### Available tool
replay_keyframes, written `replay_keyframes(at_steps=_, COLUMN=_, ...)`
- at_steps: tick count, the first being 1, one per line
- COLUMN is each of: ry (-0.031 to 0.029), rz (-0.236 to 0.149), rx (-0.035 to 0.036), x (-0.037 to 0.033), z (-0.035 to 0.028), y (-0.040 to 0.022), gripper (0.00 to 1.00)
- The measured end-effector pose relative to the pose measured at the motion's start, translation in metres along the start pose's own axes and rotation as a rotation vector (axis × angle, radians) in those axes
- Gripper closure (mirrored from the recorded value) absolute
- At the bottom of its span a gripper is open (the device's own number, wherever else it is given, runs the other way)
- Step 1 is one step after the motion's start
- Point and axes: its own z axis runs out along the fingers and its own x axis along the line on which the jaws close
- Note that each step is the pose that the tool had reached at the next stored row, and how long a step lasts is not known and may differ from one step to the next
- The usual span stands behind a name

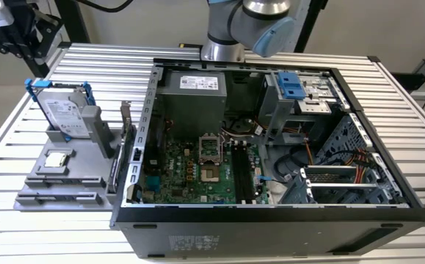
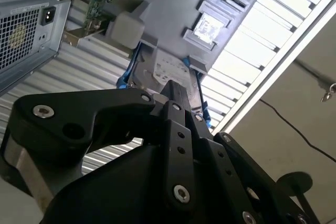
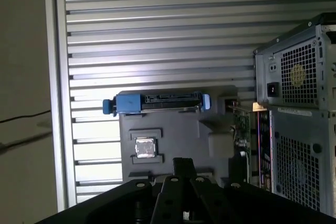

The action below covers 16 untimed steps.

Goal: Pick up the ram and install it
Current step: 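Reach for the ram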

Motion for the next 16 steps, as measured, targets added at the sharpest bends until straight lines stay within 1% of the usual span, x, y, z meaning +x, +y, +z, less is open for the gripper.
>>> replay_keyframes(at_steps=16, ry=0.0, rz=0.0, rx=0.0, x=0.0015, z=-0.0009, y=-0.0174, gripper=1.0)
